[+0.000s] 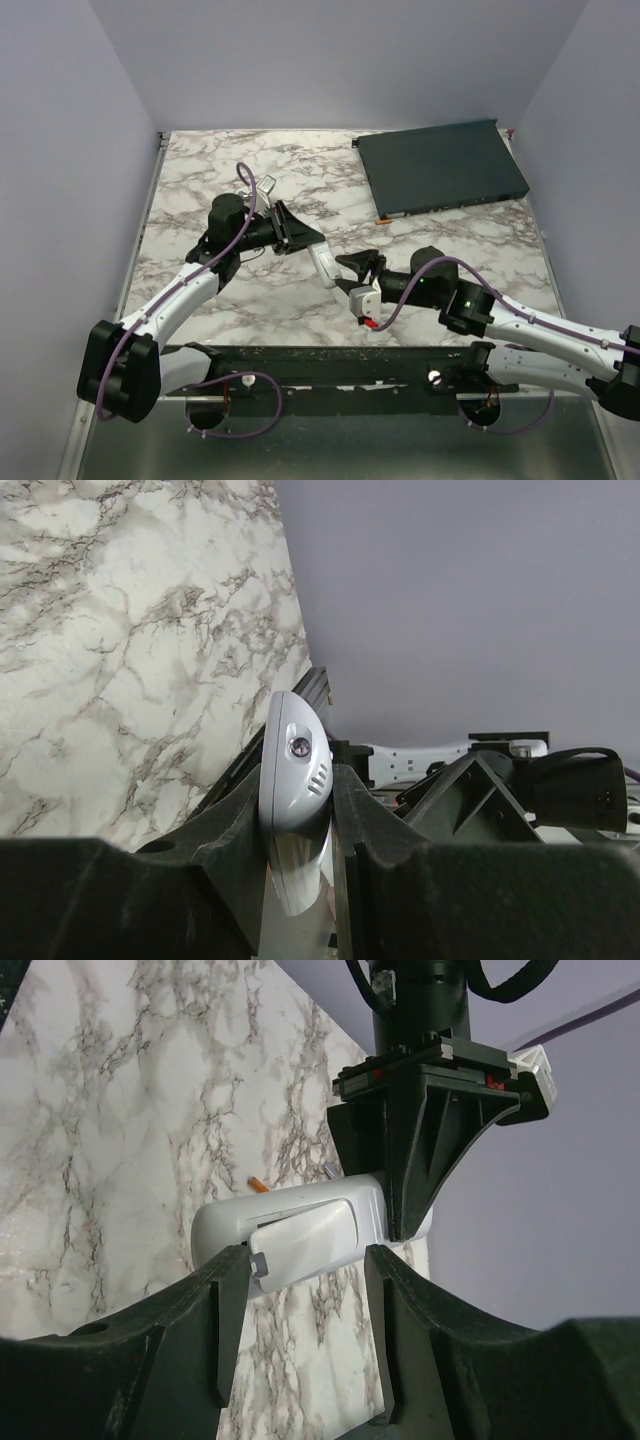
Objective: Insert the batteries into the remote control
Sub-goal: Remove the battery cover from the remote control.
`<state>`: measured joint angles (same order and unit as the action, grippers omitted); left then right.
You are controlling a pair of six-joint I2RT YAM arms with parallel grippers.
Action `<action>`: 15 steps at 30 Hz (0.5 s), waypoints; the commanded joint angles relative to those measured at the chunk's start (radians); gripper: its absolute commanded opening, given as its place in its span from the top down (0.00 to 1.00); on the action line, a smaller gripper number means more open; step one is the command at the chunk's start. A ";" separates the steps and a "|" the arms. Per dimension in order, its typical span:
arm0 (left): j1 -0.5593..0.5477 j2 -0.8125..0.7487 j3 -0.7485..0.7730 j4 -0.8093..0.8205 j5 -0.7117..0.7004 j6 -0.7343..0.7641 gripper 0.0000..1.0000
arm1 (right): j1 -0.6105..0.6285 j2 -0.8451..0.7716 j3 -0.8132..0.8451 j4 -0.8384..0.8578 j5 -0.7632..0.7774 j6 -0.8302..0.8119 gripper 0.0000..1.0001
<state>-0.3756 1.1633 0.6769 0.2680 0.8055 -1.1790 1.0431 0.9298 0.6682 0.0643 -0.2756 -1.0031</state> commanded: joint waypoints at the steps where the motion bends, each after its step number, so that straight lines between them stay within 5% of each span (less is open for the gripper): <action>1: -0.006 -0.001 0.019 0.042 0.024 -0.010 1.00 | -0.001 0.007 -0.006 -0.013 -0.021 0.015 0.43; 15: -0.006 -0.010 0.013 0.047 0.022 -0.014 1.00 | -0.001 0.010 0.009 -0.061 -0.058 0.026 0.40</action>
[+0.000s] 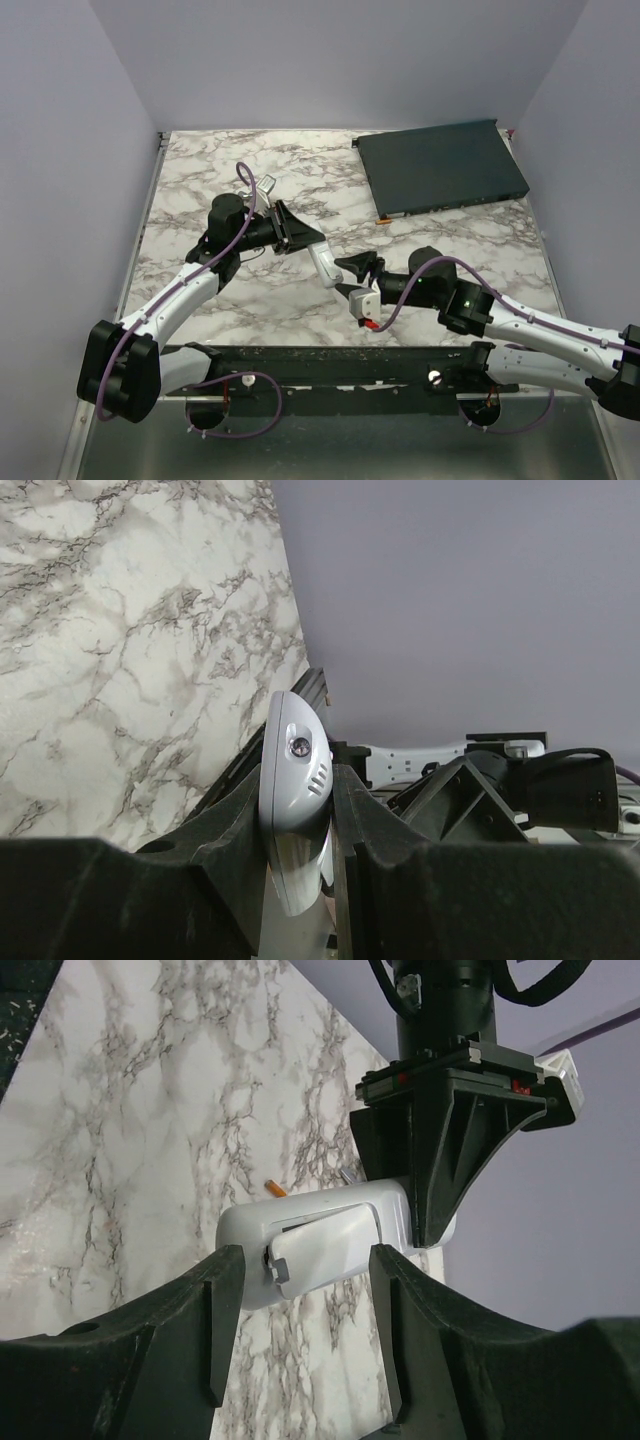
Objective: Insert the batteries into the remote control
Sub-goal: Remove the battery cover from the remote control.
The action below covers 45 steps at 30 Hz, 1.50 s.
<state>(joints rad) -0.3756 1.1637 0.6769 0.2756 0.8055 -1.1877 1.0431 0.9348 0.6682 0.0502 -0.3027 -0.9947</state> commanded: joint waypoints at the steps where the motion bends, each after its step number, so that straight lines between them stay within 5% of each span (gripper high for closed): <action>1: -0.006 -0.010 0.012 0.039 0.023 -0.006 1.00 | -0.001 0.005 0.010 -0.049 -0.034 0.020 0.40; 9: -0.006 -0.003 0.006 0.052 0.013 -0.009 1.00 | -0.001 -0.026 0.008 0.017 -0.075 0.126 0.38; 21: -0.006 0.019 0.006 0.078 0.004 -0.019 1.00 | 0.000 -0.058 -0.007 0.387 0.211 0.844 0.42; 28: -0.005 0.032 0.013 0.073 0.002 -0.015 1.00 | 0.005 0.035 0.216 -0.014 0.573 1.314 0.30; 33: -0.005 0.040 0.021 0.068 -0.006 -0.013 1.00 | 0.012 0.149 0.345 -0.279 0.607 1.541 0.29; 38: -0.005 0.047 0.026 0.065 -0.006 -0.012 1.00 | 0.013 0.244 0.435 -0.474 0.642 1.657 0.26; 45: -0.004 0.051 0.026 0.064 -0.006 -0.012 1.00 | 0.013 0.278 0.455 -0.525 0.580 1.659 0.23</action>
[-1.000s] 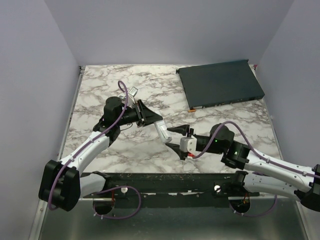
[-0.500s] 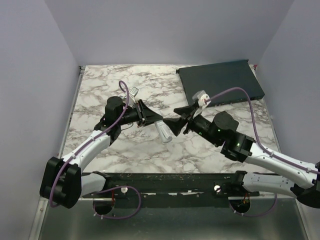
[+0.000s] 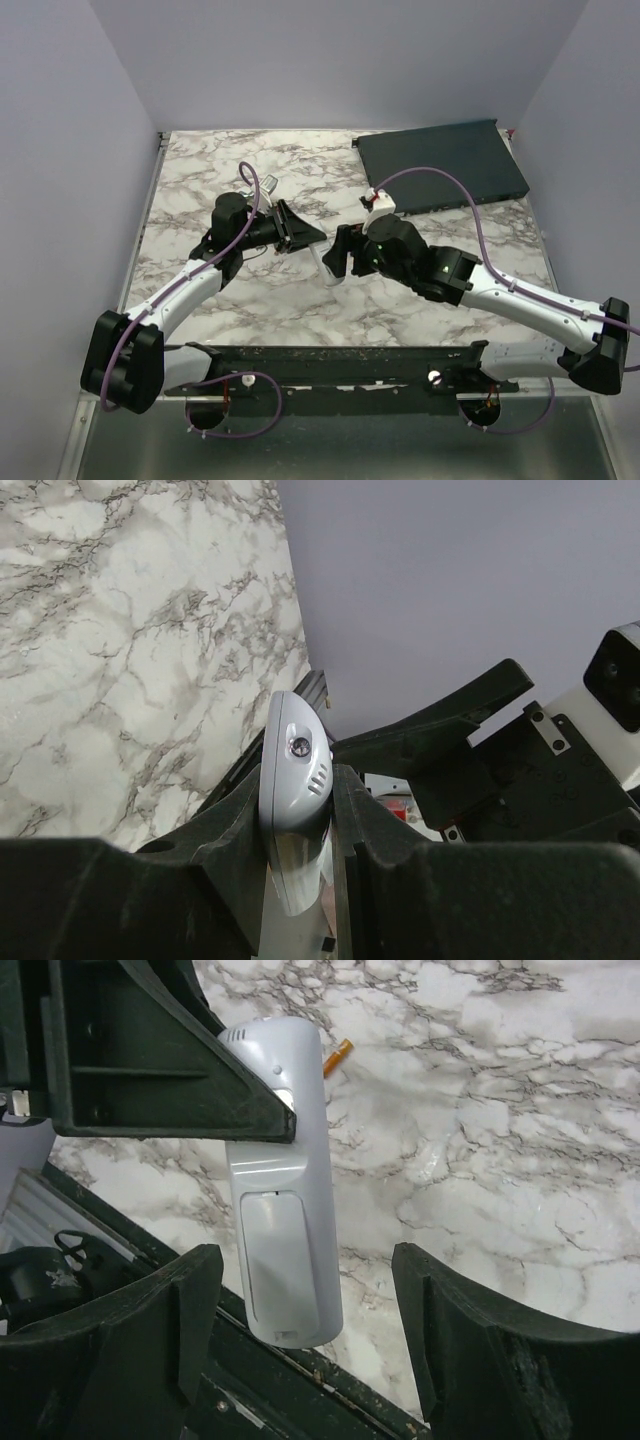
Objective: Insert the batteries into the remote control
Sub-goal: Remove the battery cover from the remote control.
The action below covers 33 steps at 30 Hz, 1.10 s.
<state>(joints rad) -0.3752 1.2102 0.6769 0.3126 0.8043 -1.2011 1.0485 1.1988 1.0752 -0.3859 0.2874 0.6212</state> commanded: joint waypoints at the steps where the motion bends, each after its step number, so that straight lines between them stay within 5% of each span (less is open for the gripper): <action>1: -0.004 0.005 0.026 0.026 -0.006 0.003 1.00 | 0.007 0.018 0.051 -0.092 -0.022 0.037 0.23; 33: -0.005 0.015 0.033 0.008 -0.022 0.020 1.00 | 0.073 0.129 0.132 -0.169 0.032 -0.117 0.35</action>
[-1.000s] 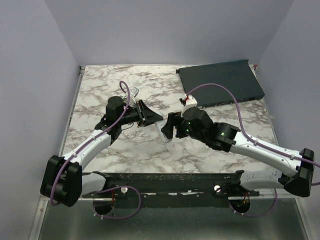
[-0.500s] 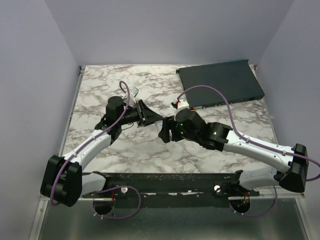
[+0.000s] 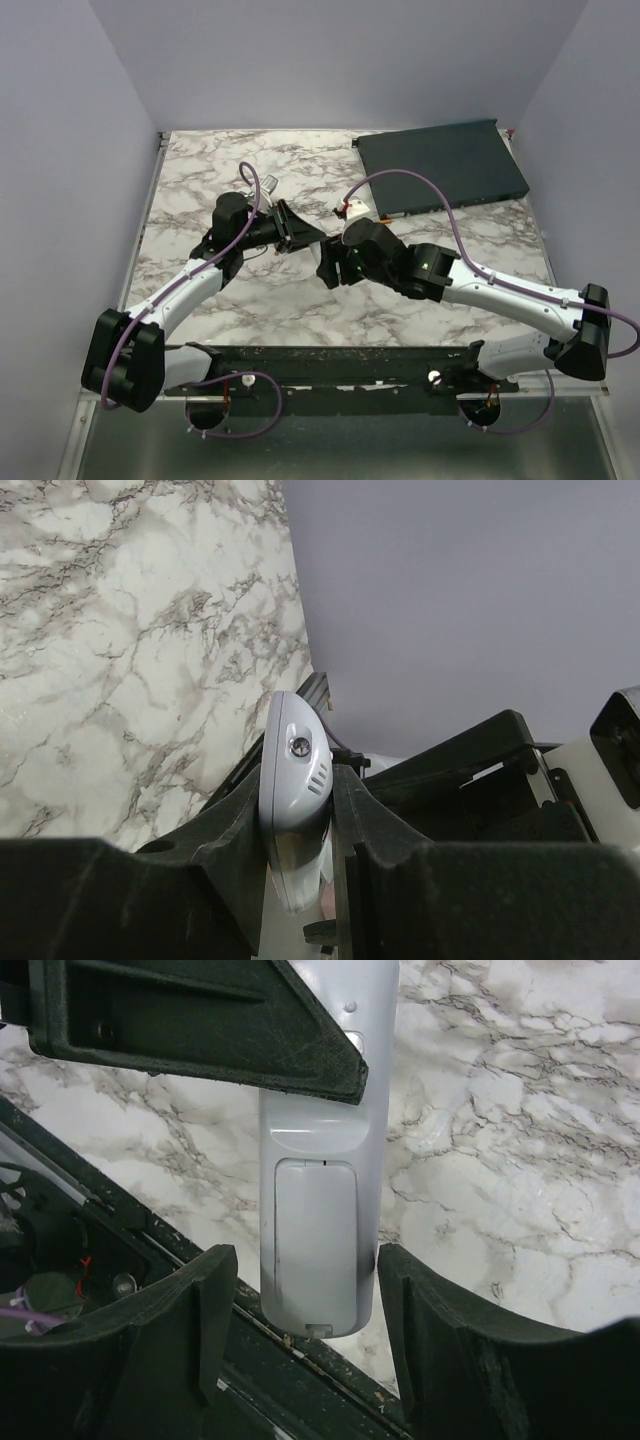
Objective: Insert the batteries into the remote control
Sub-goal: Remove the battery cover from the remote control.
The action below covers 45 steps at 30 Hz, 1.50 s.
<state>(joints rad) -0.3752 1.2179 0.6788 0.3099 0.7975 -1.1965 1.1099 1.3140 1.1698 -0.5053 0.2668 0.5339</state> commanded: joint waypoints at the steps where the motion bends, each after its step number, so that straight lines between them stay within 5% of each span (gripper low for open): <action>1: -0.005 0.008 0.032 0.011 -0.014 0.015 1.00 | 0.014 0.014 0.040 -0.051 0.055 -0.030 0.35; 32: -0.004 0.015 0.050 -0.003 -0.012 0.020 1.00 | 0.025 0.032 0.067 -0.119 0.078 -0.050 0.57; 37: -0.003 0.014 0.050 -0.005 -0.014 0.020 1.00 | 0.024 0.027 0.065 -0.115 0.073 -0.056 0.46; 45: -0.003 0.015 0.047 -0.005 -0.013 0.021 1.00 | 0.025 0.018 0.059 -0.105 0.072 -0.055 0.42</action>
<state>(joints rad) -0.3752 1.2316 0.6941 0.2974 0.7956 -1.1854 1.1267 1.3392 1.2091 -0.5785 0.3195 0.4953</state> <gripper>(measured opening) 0.274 0.575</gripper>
